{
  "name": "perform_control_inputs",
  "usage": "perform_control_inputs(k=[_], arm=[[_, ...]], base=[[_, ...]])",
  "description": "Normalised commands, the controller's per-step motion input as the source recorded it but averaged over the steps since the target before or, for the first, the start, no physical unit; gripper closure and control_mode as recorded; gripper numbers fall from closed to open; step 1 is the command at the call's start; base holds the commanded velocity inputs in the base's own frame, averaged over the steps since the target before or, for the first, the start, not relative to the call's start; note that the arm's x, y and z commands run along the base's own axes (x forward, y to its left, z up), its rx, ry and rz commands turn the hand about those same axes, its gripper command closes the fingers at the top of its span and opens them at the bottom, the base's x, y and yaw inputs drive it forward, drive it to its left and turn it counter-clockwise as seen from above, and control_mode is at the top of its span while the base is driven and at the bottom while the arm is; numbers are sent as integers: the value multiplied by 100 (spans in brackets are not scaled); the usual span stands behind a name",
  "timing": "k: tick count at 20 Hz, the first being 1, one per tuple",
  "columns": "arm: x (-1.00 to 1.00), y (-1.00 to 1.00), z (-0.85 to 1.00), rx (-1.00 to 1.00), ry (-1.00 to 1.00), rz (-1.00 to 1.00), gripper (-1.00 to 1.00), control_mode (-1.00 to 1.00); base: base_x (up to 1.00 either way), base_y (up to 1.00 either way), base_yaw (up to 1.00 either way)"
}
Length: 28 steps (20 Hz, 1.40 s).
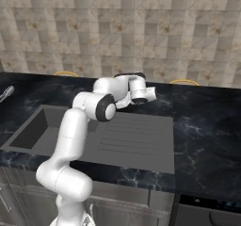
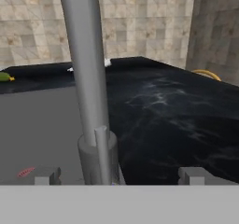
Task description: Turn on the sink faucet. Then move the cucumber from the counter to the sink. Turn off the sink. Move the vegetable from the sink to the pot next to the stove. Finally move the pot to the front center burner.
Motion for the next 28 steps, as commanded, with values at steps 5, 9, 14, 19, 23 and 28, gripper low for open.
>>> perform_control_inputs(k=[5,9,14,19,23,28], arm=[[0,3,-4,0,0,4,-100,-100],[0,13,-1,0,0,2,-100,-100],[0,19,0,0,0,0,-100,-100],[-4,16,0,0,0,0,-100,-100],[-3,15,-1,0,0,1,-100,-100],[0,18,-3,0,0,0,-100,-100]], base=[[0,0,0],[0,0,0],[0,0,0],[0,0,0],[0,0,0],[0,0,0]])
